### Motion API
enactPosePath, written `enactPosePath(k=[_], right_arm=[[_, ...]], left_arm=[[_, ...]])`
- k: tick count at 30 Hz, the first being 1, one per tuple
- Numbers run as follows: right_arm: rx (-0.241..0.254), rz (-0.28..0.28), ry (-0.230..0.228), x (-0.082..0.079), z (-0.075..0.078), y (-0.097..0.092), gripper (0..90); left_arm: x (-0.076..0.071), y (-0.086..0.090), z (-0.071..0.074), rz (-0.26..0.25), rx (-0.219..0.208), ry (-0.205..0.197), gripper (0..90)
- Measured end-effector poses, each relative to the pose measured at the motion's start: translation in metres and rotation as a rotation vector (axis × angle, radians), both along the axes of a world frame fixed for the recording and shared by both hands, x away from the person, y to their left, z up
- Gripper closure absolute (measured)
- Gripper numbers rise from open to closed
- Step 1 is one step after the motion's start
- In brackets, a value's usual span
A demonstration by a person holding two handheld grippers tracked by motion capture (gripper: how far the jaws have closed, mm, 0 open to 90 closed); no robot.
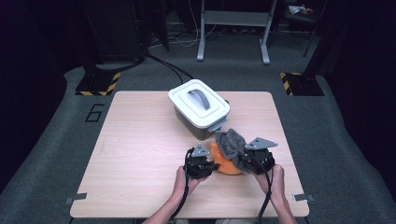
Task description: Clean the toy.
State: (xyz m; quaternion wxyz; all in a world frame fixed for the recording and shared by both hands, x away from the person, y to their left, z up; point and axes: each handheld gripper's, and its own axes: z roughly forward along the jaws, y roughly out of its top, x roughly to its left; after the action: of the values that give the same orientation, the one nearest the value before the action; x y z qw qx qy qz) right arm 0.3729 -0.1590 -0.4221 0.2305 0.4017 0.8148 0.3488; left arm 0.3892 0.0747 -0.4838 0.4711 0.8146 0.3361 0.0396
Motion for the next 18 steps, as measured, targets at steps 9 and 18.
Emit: enactPosePath(k=[9,18], right_arm=[[0.016,-0.063,0.03,0.007,-0.01,-0.021,71.9],[0.019,-0.119,0.059,0.013,-0.022,-0.038,71.9]], left_arm=[[0.0,0.002,-0.001,-0.002,-0.004,0.009,82.0],[0.001,0.002,-0.002,-0.005,-0.006,0.01,81.8]])
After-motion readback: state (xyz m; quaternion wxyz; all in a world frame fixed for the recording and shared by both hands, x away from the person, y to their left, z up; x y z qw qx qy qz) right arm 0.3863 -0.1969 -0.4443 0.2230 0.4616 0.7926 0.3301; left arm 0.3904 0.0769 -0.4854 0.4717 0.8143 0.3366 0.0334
